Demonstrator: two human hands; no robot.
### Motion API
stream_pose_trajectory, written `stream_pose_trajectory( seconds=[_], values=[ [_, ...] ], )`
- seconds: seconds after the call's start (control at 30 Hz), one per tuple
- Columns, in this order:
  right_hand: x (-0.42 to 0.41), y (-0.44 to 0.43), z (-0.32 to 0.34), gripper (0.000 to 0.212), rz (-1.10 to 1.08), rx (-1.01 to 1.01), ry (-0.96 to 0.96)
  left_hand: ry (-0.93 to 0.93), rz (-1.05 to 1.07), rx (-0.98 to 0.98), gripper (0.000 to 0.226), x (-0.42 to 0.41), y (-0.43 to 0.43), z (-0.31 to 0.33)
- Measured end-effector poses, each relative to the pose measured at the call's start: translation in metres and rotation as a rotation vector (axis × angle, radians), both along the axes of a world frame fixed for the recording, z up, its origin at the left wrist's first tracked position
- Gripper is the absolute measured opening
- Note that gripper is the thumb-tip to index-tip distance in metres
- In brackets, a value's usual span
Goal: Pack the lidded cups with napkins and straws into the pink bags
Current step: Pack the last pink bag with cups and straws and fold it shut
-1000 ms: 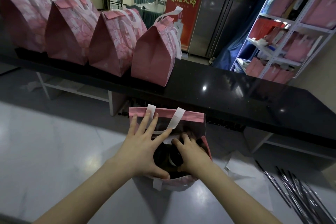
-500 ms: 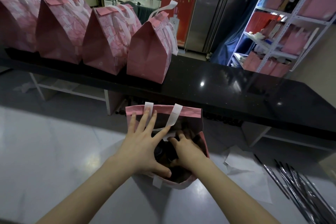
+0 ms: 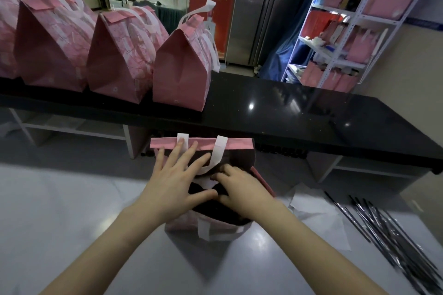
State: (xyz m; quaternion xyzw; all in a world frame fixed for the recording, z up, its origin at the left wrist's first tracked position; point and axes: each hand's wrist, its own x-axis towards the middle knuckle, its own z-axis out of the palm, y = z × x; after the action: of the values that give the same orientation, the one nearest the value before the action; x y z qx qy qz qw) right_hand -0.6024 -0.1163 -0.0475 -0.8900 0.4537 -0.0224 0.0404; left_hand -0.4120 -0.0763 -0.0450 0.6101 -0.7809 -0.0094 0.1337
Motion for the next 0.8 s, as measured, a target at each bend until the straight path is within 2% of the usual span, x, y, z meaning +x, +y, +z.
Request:
stream_pose_trajectory(
  seconds=[0.07,0.13,0.23,0.3,0.43,0.53,0.67,0.8],
  values=[
    [-0.012,0.008,0.017,0.041,-0.004,-0.101,-0.074,0.049,-0.008,-0.018,0.092,0.003,-0.005,0.004],
    [-0.033,0.016,0.03,0.05,-0.022,-0.116,-0.126,0.113,-0.006,-0.028,0.091,0.002,-0.009,0.007],
    [-0.071,0.028,0.035,0.054,-0.004,-0.132,-0.056,0.196,-0.015,0.005,0.089,-0.003,-0.013,0.007],
    [-0.088,0.032,0.03,0.041,-0.011,-0.191,0.008,0.227,-0.035,0.016,0.086,-0.009,-0.015,0.005],
    [-0.096,0.024,0.015,0.014,-0.043,-0.341,-0.045,0.271,-0.016,-0.049,0.08,-0.024,-0.017,0.003],
    [-0.101,0.009,0.013,0.01,-0.058,-0.413,-0.123,0.296,0.05,-0.1,0.071,-0.034,-0.018,0.003],
    [-0.113,-0.001,0.01,0.022,-0.014,-0.399,-0.324,0.245,0.124,-0.339,0.036,-0.055,-0.018,0.007],
    [-0.165,-0.008,-0.004,0.023,-0.027,-0.373,-0.373,0.326,0.128,-0.584,0.021,-0.095,-0.009,0.017]
  ],
)
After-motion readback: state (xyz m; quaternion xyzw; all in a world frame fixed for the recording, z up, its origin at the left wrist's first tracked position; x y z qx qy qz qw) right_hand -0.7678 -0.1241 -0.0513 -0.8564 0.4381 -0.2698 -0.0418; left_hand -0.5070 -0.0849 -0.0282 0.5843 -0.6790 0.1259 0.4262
